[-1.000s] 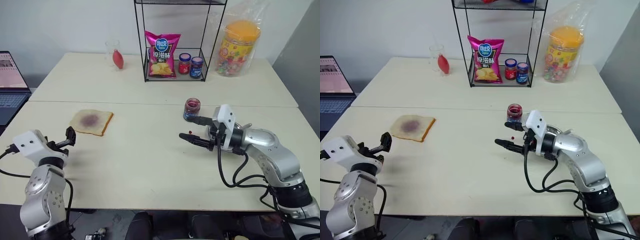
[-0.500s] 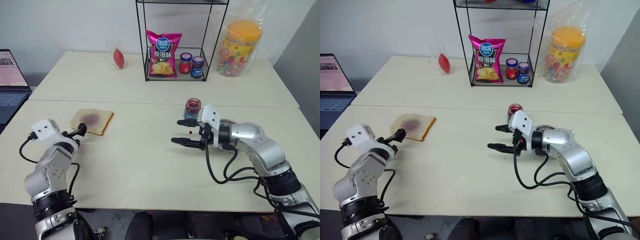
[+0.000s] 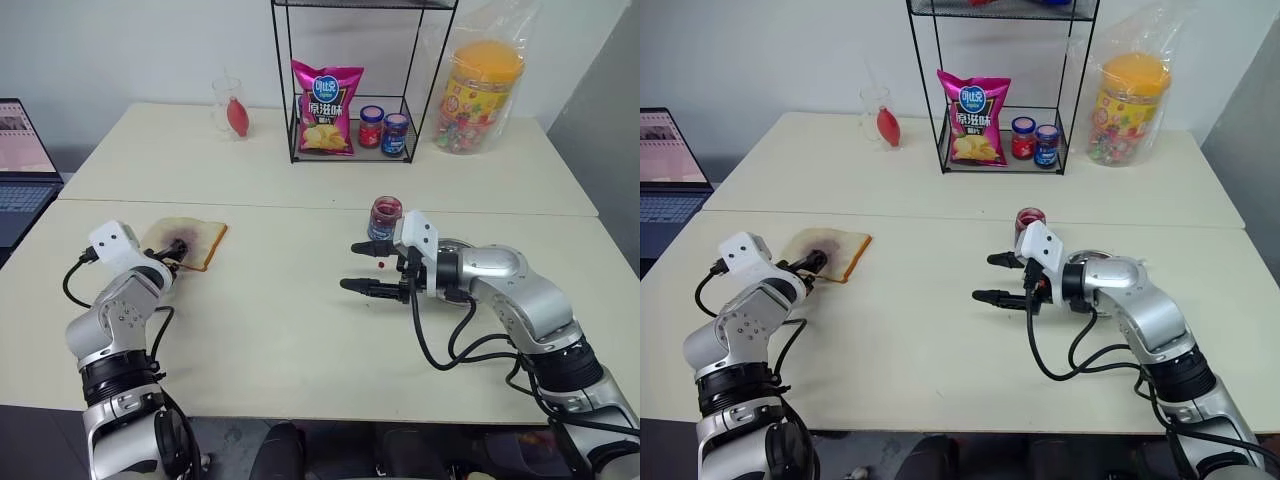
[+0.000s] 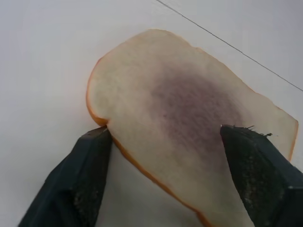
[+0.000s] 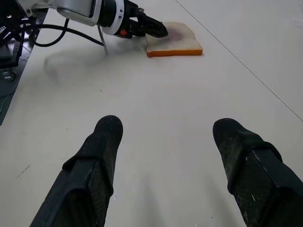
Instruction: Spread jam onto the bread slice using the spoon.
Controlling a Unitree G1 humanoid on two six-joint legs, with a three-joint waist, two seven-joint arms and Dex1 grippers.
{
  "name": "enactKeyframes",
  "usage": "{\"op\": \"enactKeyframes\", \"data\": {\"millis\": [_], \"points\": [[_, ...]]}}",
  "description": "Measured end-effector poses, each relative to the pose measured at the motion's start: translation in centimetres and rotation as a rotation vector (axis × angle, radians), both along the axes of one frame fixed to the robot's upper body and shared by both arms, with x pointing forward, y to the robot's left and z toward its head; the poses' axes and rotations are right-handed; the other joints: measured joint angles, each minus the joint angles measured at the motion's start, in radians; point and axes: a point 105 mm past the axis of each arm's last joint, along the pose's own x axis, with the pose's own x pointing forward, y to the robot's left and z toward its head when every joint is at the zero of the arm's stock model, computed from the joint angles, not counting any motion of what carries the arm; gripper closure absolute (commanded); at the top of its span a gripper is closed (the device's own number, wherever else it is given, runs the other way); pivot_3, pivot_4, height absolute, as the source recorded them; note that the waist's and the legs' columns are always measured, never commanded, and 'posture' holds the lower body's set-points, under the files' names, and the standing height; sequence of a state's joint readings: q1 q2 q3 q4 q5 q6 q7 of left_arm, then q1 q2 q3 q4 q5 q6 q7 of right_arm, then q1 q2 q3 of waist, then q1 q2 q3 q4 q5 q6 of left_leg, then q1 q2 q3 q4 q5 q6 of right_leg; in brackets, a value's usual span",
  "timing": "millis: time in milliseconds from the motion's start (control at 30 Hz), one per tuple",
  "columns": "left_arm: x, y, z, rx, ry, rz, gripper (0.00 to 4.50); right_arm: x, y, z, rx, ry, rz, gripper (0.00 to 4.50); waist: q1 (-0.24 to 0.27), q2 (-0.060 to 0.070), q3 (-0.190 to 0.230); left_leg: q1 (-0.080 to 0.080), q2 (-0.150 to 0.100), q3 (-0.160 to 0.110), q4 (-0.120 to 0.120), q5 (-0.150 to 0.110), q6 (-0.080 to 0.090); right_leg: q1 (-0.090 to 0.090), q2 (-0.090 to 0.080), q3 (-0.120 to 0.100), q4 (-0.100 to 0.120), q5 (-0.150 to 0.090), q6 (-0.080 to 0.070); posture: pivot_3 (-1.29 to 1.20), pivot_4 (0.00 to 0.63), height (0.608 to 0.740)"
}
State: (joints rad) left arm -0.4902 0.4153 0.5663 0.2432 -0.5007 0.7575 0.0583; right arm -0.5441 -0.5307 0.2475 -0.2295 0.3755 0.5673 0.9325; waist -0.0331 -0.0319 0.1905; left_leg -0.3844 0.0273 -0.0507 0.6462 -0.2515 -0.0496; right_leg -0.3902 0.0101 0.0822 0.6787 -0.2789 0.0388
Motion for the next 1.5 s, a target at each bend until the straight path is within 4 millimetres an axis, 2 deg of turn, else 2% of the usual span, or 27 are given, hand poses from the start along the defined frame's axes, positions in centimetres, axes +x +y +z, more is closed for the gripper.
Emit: {"op": "enactKeyframes", "data": {"millis": [67,100,500,733,867,1000,1133,1233,1300,1367,1400,1500], "points": [[0.0,0.2,-0.1,-0.008,0.003,0.011,1.85,0.0,-0.1,-0.1,-0.004,0.005,-0.001,1.13,0.0,0.0,0.0,0.0,0.0,0.0,0.0,0.0,0.0,0.0,0.0,0.0,0.0,0.0,0.0,0.0,0.15,0.74],[0.0,0.3,-0.1,-0.012,0.004,0.016,2.19,0.0,-0.1,-0.1,-0.005,0.007,-0.002,1.13,0.0,0.0,0.0,0.0,0.0,0.0,0.0,0.0,0.0,0.0,0.0,-0.001,0.0,0.0,0.0,0.0,0.15,0.74],[0.4,0.8,-0.3,-0.015,0.026,0.014,4.43,0.0,-0.3,-0.1,-0.012,0.009,-0.003,1.13,0.001,0.0,0.0,0.0,0.0,-0.005,0.0,0.002,-0.003,0.001,-0.001,-0.006,0.0,0.0,0.0,0.0,0.15,0.74],[0.5,1.0,-0.2,-0.002,0.023,-0.003,4.47,0.0,-0.4,-0.1,-0.019,0.008,-0.003,1.13,0.0,0.0,0.0,0.0,0.0,-0.006,-0.001,0.003,-0.005,0.001,-0.001,-0.008,0.0,0.0,0.0,0.0,0.15,0.74],[0.3,0.6,0.2,0.059,0.015,-0.078,4.47,0.0,-0.7,0.1,-0.018,0.002,-0.001,1.13,0.0,0.0,0.0,-0.002,0.0,-0.007,-0.001,0.003,-0.006,0.001,-0.001,-0.009,0.0,0.0,0.0,0.0,0.15,0.74],[0.1,-1.0,2.1,0.132,-0.043,-0.25,4.47,-0.3,-1.7,0.4,-0.03,0.0,0.007,1.13,0.004,0.0,0.0,-0.011,0.0,-0.011,0.0,0.004,-0.008,-0.005,-0.003,-0.012,-0.001,0.0,-0.001,0.0,0.15,0.74],[-0.1,-3.9,4.8,0.137,-0.127,-0.466,4.47,-1.6,-2.1,0.6,-0.036,0.006,0.048,1.13,0.004,0.0,0.0,-0.018,0.0,-0.012,-0.001,0.005,-0.01,-0.012,-0.005,-0.013,0.0,0.0,-0.001,0.0,0.15,0.74],[-0.9,-6.8,7.2,0.085,-0.23,-0.665,4.47,-1.8,-3.3,0.8,-0.05,0.024,0.024,1.13,0.002,0.0,0.0,-0.019,0.0,-0.011,-0.001,0.005,-0.01,-0.014,-0.005,-0.012,0.0,0.0,-0.001,0.0,0.15,0.74],[-2.3,-9.6,9.1,0.058,-0.31,-0.86,4.47,-2.0,-4.4,1.1,-0.06,0.033,-0.002,1.13,0.001,0.0,0.001,-0.019,0.0,-0.011,-0.001,0.005,-0.01,-0.014,-0.005,-0.013,0.0,0.0,-0.001,0.0,0.15,0.74],[-3.3,-11.2,10.3,0.061,-0.353,-0.976,4.47,-2.0,-5.0,1.3,-0.066,0.037,-0.024,1.13,0.001,0.0,0.001,-0.018,-0.001,-0.01,-0.001,0.005,-0.01,-0.014,-0.005,-0.012,0.001,0.0,-0.001,0.0,0.15,0.74],[-4.2,-12.6,10.6,0.065,-0.364,-1.076,4.47,-2.5,-5.6,1.3,-0.077,0.051,-0.025,1.13,0.001,0.001,0.001,-0.018,-0.001,-0.01,-0.001,0.005,-0.01,-0.014,-0.004,-0.012,0.001,0.0,-0.001,0.0,0.15,0.74],[-6.1,-15.3,9.7,0.028,-0.323,-1.276,4.47,-3.2,-6.6,1.2,-0.1,0.084,-0.033,1.13,0.001,0.001,0.001,-0.018,-0.001,-0.009,-0.001,0.005,-0.01,-0.014,-0.003,-0.011,0.0,0.0,-0.001,0.0,0.15,0.74]]}}
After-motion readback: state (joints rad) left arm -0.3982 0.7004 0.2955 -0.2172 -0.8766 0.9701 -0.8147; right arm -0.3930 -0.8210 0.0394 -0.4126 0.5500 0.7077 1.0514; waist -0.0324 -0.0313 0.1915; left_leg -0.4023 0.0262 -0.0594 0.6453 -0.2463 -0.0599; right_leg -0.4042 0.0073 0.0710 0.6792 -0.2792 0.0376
